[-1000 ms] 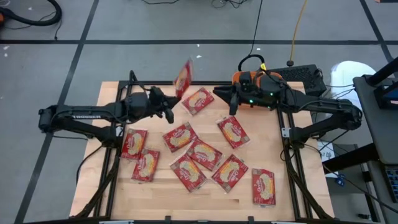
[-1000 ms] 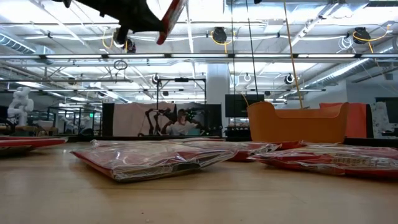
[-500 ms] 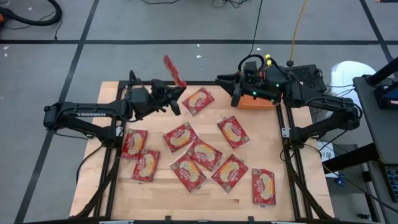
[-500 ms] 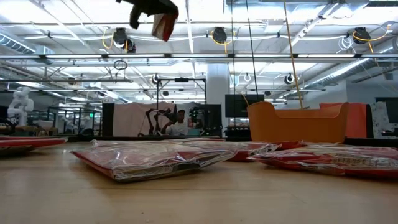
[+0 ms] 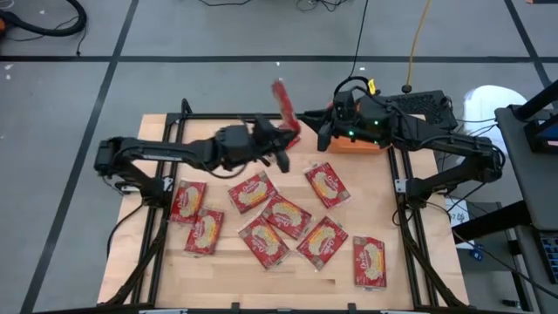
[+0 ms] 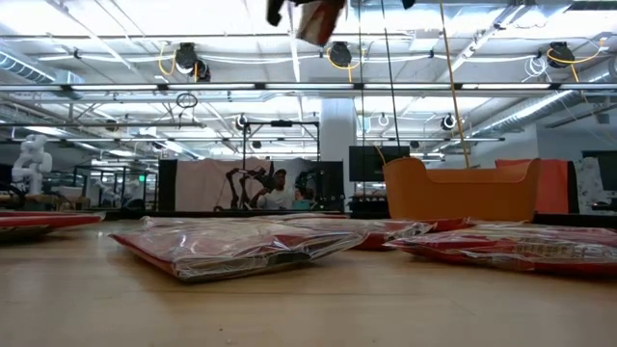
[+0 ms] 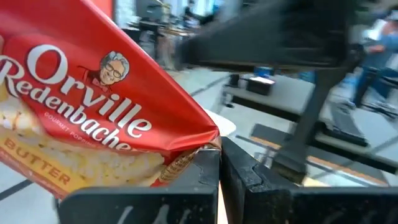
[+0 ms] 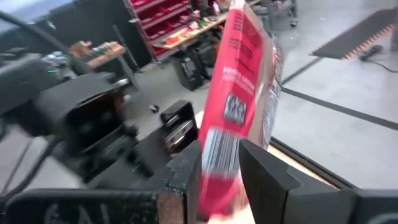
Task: Sort popcorn bags into baskets
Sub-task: Put the red popcorn bag into the orange bin
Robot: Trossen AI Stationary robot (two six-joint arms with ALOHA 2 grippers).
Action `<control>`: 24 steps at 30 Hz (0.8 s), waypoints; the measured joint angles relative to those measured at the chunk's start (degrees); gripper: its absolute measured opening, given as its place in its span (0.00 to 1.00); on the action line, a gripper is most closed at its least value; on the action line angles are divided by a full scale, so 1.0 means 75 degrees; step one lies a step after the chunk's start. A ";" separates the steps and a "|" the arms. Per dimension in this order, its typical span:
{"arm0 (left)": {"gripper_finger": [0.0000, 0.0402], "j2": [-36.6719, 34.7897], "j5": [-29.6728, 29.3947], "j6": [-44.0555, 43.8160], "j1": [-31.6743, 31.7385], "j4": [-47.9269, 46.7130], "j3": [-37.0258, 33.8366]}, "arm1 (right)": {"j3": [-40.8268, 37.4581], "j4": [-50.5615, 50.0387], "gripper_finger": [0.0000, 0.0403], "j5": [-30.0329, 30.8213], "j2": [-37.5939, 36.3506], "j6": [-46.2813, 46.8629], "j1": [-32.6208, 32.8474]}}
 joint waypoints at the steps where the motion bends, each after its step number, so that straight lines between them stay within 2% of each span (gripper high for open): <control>1: 0.01 0.0187 0.0184 0.0005 0.0001 -0.0003 0.0174 | 0.0000 -0.0093 0.26 0.0017 -0.0017 0.0037 -0.0023; 4: 0.01 0.0661 0.0491 -0.0003 0.0014 -0.0012 0.0575 | 0.0000 -0.0482 0.26 0.0045 -0.0199 0.0206 -0.0064; 8: 0.00 0.1165 0.0532 -0.0014 0.0014 -0.0016 0.0924 | 0.0009 -0.1076 0.26 0.0219 -0.0399 0.0266 -0.0081; 15: 0.01 0.1447 0.0586 0.0482 0.0046 -0.0007 0.1018 | 0.0003 -0.1534 0.27 0.0390 -0.0348 0.0259 -0.0102; 24: 0.01 0.1598 0.0586 0.0611 0.0198 -0.0121 0.1030 | 0.0003 -0.1600 0.51 0.0371 -0.0090 0.0144 -0.0395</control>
